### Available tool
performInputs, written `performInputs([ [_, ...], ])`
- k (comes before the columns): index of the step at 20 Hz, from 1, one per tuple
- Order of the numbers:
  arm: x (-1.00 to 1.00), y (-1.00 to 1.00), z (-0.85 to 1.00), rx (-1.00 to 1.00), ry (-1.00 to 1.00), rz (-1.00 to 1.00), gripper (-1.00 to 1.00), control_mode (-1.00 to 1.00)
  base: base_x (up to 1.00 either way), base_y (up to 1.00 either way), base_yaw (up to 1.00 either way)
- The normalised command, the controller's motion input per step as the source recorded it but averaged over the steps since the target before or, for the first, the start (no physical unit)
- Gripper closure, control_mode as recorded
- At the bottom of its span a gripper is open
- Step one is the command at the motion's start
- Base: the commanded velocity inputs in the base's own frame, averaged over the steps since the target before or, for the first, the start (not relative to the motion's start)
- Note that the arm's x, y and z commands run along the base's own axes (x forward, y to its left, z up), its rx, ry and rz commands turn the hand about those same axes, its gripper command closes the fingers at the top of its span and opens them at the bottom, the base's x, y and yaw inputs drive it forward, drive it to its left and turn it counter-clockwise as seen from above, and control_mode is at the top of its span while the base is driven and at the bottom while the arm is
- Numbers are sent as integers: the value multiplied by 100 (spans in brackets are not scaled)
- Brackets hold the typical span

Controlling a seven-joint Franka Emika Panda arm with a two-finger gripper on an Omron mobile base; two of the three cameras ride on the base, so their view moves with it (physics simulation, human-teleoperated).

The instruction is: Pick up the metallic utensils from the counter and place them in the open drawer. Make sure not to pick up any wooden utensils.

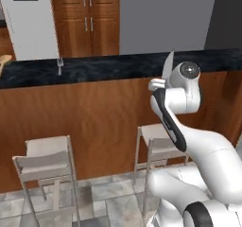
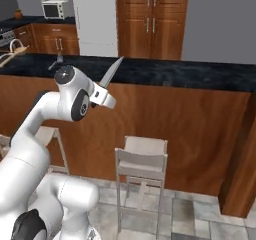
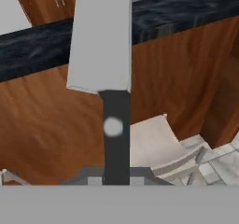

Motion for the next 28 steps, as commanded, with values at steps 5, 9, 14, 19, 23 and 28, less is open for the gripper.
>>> performInputs([
  [5,0,0,0,0,0,0,100,100,0,-100,1],
  [9,0,0,0,0,0,0,100,100,0,-100,0],
  [14,0,0,0,0,0,0,100,100,7,-100,4],
  [19,0,0,0,0,0,0,100,100,32,-100,11],
  [23,0,0,0,0,0,0,100,100,43,-100,15],
  [28,0,0,0,0,0,0,100,100,39,-100,16],
])
